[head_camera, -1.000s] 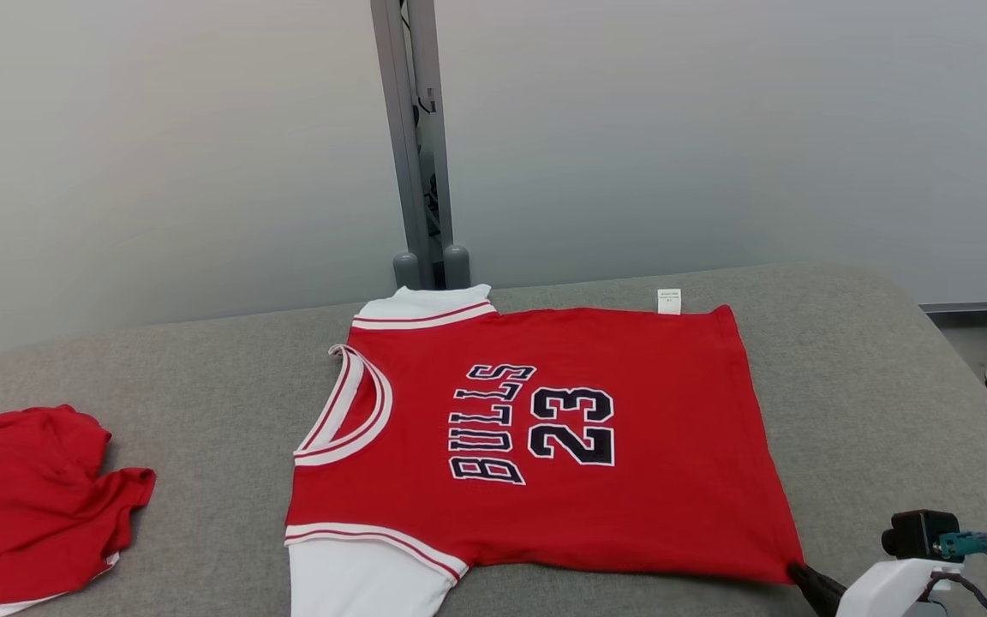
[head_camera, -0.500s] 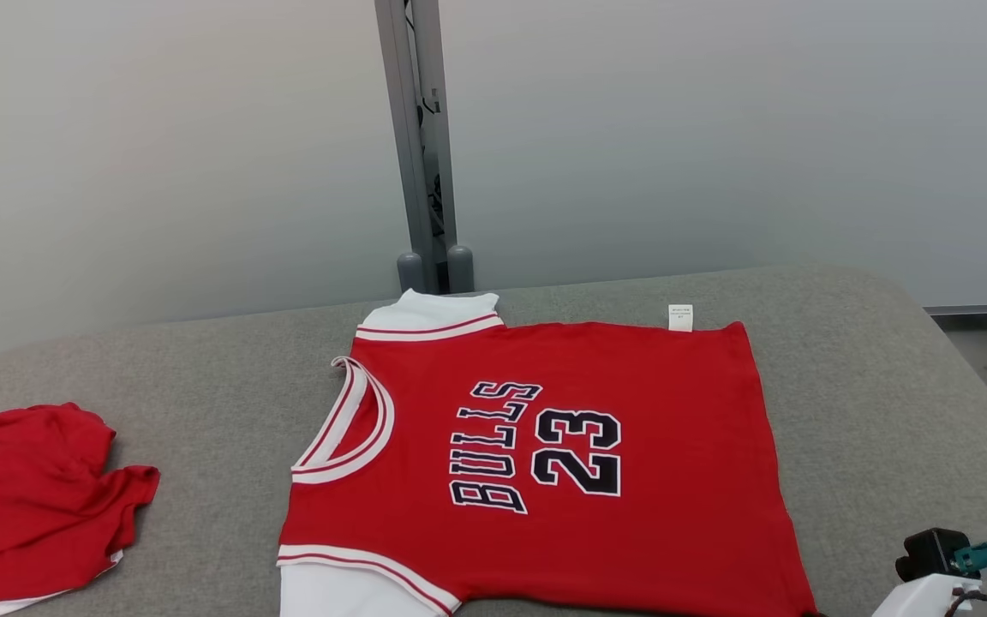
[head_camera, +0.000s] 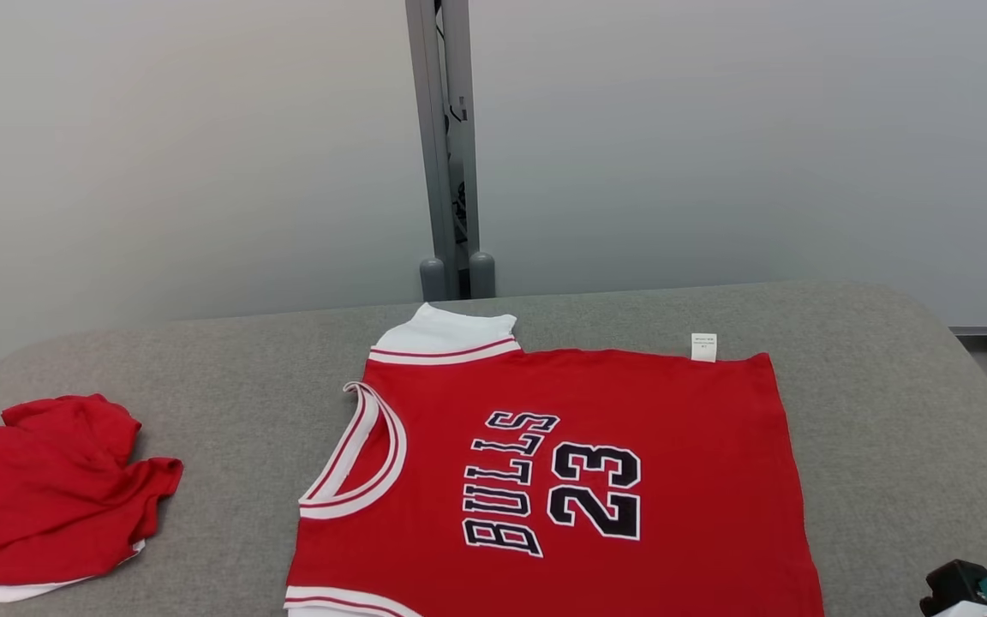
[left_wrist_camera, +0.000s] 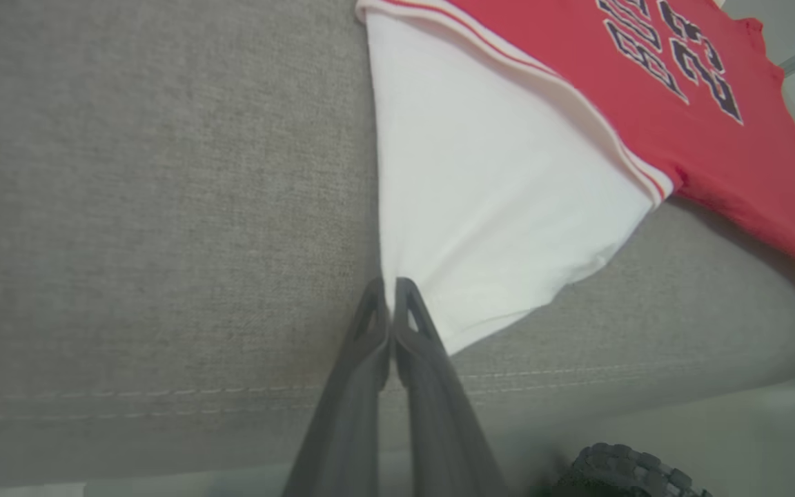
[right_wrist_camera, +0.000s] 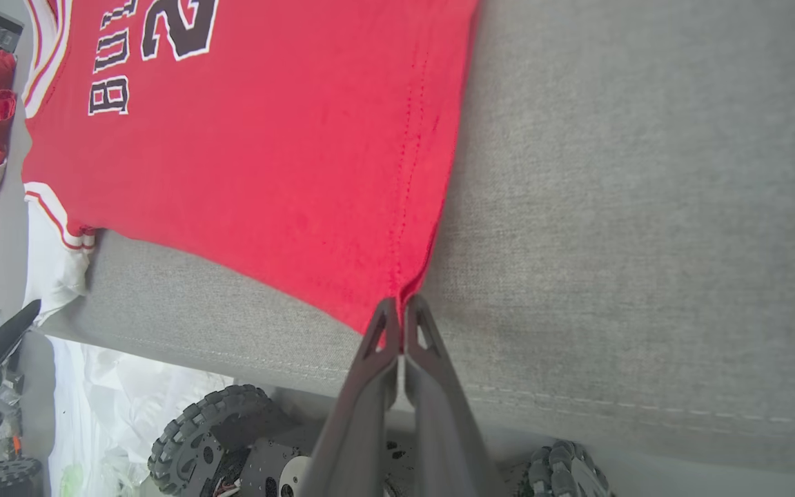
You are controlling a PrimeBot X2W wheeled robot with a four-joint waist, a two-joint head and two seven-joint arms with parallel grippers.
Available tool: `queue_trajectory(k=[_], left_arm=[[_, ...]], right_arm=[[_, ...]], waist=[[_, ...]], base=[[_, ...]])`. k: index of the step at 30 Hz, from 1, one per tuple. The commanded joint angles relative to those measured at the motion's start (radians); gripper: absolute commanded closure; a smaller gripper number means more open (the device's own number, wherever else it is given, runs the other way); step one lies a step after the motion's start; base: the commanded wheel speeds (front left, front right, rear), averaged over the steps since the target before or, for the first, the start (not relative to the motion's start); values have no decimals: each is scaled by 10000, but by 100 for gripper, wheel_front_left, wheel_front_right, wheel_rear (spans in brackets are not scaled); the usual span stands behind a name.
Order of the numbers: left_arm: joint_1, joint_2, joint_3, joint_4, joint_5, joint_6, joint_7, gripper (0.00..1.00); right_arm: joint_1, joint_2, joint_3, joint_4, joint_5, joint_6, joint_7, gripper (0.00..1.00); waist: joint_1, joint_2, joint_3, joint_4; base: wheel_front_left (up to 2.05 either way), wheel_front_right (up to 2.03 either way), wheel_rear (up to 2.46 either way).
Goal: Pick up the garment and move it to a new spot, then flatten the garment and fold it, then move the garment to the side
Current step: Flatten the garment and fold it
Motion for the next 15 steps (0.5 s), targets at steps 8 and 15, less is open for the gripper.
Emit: queue_trajectory(k=[8,15], left_arm=[[1132,1542,-337,-2263,-913,-220,3027,100],[1282,1921,-60,-3334,-1366,-21,3652,100]], right_arm=[[629,-690,-53,-888,806,2,1379,100],[761,-868,-257,-1291,881,2,1271,100]], waist=[[1,-1,-72,86],[1,-1,-33,-20]], base=[[0,0,0],[0,0,0]])
